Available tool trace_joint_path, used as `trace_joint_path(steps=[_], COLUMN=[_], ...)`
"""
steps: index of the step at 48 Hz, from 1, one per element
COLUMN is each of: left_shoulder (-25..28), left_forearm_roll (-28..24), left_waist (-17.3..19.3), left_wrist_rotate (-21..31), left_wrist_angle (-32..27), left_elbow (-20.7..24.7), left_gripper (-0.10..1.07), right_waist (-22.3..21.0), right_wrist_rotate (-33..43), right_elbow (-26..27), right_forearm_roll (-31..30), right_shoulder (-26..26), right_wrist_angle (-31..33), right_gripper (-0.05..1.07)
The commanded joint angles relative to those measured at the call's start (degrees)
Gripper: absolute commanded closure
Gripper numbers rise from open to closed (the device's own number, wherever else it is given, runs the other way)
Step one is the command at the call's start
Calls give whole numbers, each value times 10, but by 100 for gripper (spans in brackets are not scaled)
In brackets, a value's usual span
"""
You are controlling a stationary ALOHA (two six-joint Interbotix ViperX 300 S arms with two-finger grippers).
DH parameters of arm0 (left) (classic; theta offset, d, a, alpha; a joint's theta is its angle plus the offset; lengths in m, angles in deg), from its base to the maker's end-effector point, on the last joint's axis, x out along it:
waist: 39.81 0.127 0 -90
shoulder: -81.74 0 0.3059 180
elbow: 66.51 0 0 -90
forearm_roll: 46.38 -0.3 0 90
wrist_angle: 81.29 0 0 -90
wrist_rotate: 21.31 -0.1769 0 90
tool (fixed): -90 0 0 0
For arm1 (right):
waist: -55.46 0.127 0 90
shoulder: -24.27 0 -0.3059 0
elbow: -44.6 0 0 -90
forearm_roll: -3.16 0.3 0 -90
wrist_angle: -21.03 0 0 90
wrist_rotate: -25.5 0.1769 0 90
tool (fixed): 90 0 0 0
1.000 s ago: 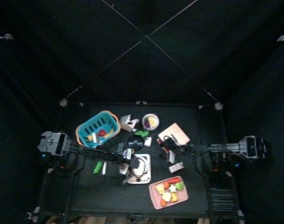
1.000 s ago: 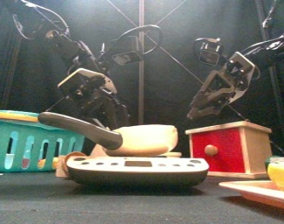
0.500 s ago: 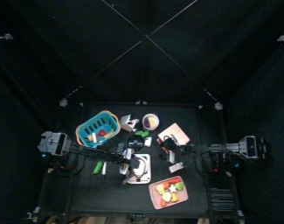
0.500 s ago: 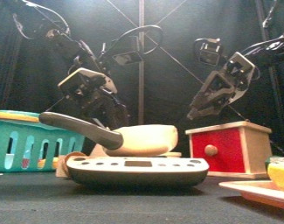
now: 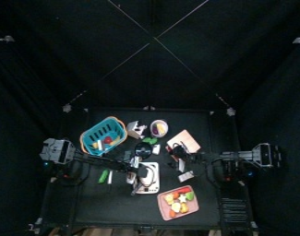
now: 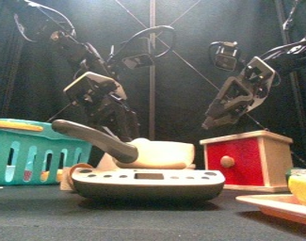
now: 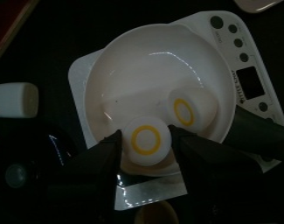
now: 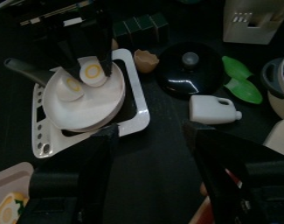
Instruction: Grab egg hal
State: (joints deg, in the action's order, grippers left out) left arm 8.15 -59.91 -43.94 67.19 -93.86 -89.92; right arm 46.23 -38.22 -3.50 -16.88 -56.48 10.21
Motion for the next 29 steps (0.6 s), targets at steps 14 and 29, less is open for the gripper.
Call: trace_joint_path(steps=[14, 29], left_shoulder=[-14, -17], left_forearm_roll=[-1, -2], left_waist=[1, 0], left_wrist_rotate=[1, 1], left_wrist_angle=[3, 4], left_elbow=[25, 27], left_gripper=[44, 44], right_waist=[-1, -1], right_wrist_rotate=[-1, 0], right_elbow=[4, 4], right_forearm_roll=[1, 1], right_shoulder=[5, 5], right_wrist_angle=[-5, -5], right_gripper=[10, 11])
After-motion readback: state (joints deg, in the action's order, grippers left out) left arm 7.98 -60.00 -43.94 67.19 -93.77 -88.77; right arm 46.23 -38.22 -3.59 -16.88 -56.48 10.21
